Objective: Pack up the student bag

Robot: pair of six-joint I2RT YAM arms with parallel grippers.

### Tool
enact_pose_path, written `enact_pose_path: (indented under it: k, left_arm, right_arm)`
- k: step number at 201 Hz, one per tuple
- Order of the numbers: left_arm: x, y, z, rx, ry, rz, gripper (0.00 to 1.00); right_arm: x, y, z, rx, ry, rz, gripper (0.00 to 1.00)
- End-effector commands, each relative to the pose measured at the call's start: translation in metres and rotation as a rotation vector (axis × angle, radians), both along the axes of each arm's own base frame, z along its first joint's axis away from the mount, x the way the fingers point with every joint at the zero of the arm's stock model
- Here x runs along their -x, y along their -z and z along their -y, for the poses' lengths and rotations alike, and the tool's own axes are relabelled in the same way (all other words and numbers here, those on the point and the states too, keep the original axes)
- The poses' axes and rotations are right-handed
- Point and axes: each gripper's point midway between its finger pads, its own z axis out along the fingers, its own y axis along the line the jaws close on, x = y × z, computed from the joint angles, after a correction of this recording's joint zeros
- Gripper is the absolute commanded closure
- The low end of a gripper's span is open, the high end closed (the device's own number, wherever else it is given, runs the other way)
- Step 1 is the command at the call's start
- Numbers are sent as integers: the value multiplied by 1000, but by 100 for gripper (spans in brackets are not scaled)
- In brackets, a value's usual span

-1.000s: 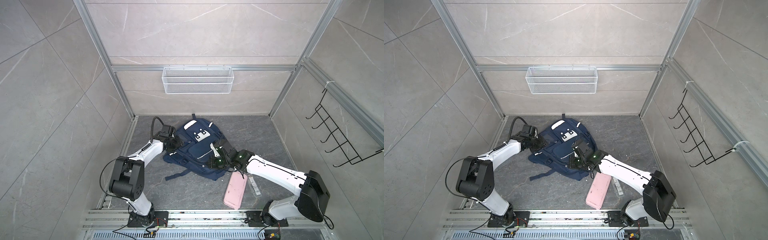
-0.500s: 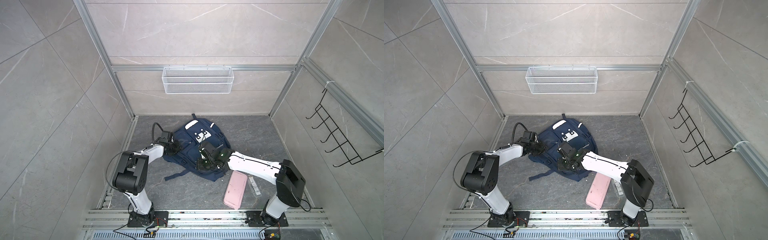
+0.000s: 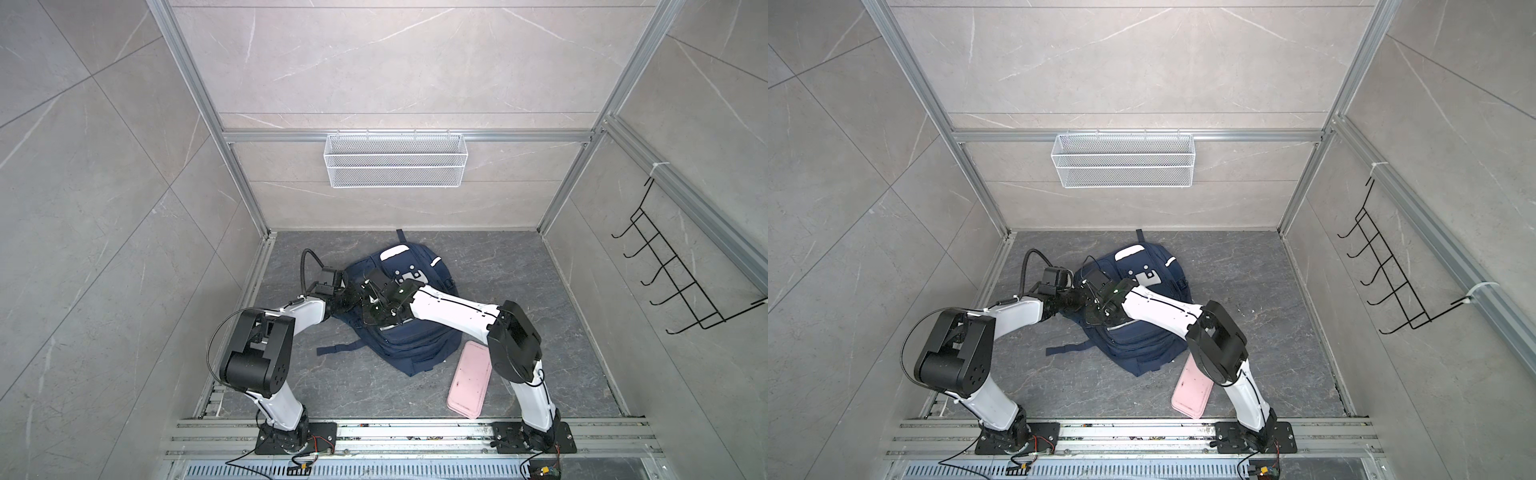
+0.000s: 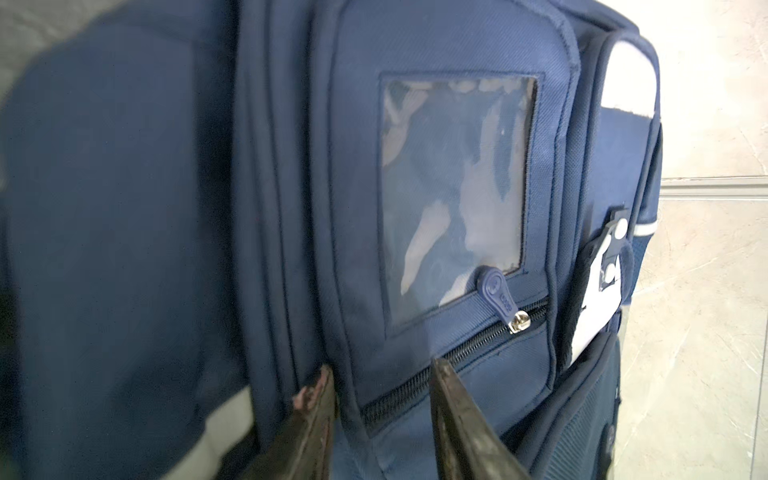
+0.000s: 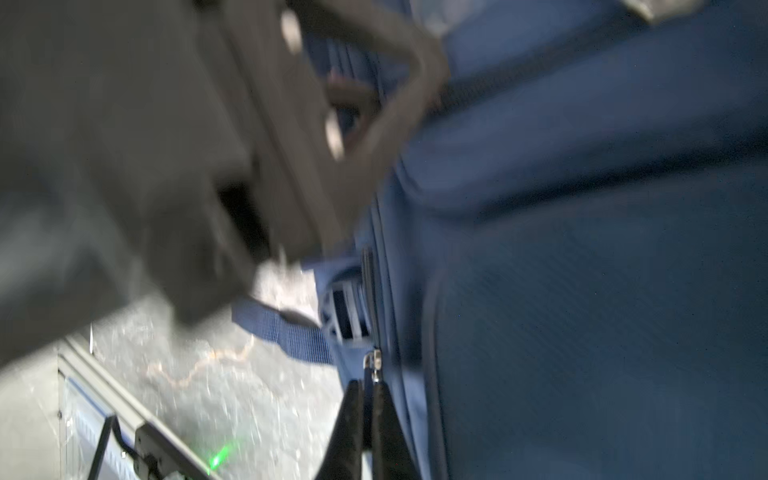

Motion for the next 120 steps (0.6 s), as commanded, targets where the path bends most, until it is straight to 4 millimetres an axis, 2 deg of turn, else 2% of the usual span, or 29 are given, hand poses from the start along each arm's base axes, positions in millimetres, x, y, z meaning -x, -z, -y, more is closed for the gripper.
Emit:
enact_pose_path:
  k: [1, 46, 93, 120]
  left_arm:
    - [31, 20, -6, -11, -5, -134, 59]
    - [28, 17, 2, 46, -8, -134, 59]
    - [17, -18, -11, -12, -7, -62, 58]
    - [13, -29, -19, -8, -28, -40, 58]
  right_arm:
    - [-20, -2, -11, -39, 5, 23, 100]
    - [-46, 8, -4, -127, 94, -27, 100]
    - [-42, -2, 4, -178, 110, -33, 100]
    - [-50, 5, 6, -193, 134, -50, 100]
